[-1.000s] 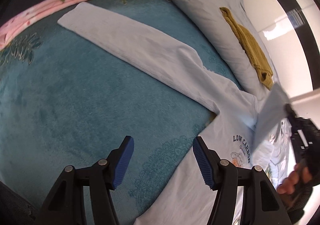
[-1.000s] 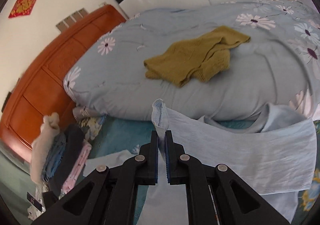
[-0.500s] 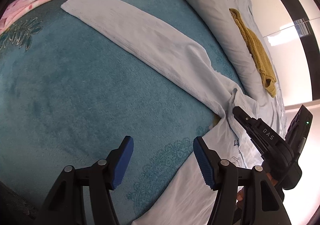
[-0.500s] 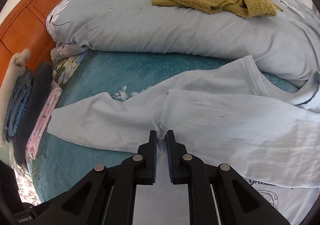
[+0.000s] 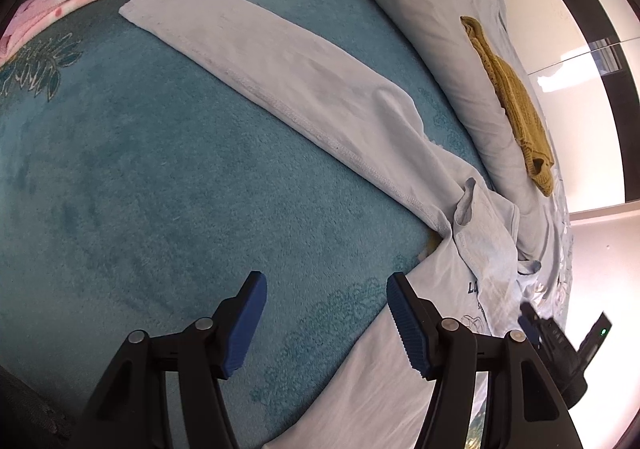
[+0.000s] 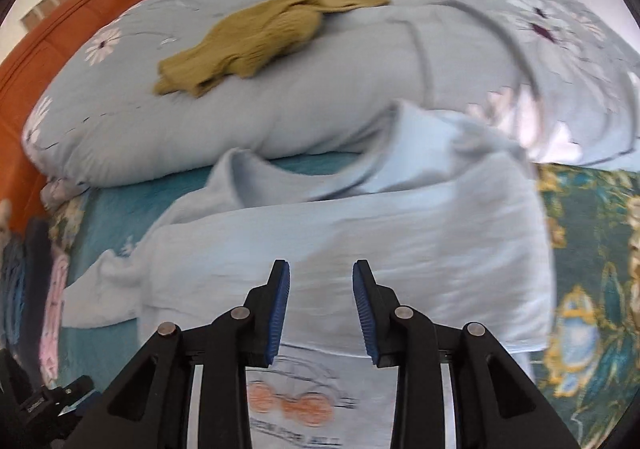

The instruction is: Fold clothes

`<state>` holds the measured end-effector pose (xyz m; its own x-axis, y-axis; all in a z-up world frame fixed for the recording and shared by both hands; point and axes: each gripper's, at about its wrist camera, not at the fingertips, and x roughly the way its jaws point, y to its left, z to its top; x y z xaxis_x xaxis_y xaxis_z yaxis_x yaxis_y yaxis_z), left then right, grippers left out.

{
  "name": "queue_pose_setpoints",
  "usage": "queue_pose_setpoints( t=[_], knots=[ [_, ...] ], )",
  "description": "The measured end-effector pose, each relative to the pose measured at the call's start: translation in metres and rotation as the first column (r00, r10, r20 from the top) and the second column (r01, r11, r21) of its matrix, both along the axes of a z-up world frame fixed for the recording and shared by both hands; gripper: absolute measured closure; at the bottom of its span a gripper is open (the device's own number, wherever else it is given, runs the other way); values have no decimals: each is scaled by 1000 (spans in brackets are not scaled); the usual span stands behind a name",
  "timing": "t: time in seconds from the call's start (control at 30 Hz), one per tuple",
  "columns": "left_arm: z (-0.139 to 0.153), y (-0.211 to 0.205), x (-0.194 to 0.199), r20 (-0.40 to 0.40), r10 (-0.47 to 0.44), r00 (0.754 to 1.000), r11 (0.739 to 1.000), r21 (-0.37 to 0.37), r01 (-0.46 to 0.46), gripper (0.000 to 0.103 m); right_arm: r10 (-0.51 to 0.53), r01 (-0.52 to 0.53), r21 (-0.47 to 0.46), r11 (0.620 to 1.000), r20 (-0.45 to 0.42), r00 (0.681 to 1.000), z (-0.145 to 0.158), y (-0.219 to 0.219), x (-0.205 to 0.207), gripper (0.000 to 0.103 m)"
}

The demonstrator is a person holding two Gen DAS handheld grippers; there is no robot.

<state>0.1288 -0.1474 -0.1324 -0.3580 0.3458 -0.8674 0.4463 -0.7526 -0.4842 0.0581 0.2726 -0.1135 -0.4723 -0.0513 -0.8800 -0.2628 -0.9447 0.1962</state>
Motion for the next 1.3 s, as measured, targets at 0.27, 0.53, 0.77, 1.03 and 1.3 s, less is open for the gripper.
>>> queue_pose_setpoints(
  t=[0.27,0.53,0.77,1.03,1.3],
  knots=[
    [9,-54,-27,-41,161,986,987,-3,-161,37,-95,95,4,995,47,994,-10,39,19,69],
    [7,-168,-41,-44,471,881,876,-100,-473,37,14,-15,-25,1000,-23,1000,18,9,43,69],
    [-13,-188,-64,-21,439,898,877,-209,-433,38,45,-45,-67,997,-4,999,18,-6,64,69],
    [-19,-181,-71,-35,367,929,901,-235,-365,92,46,-44,-109,993,8,999,19,-13,70,69],
    [45,-136,-70,-278,168,946,944,-231,-236,96,41,-43,-139,989,-20,999,20,-5,75,69]
  ],
)
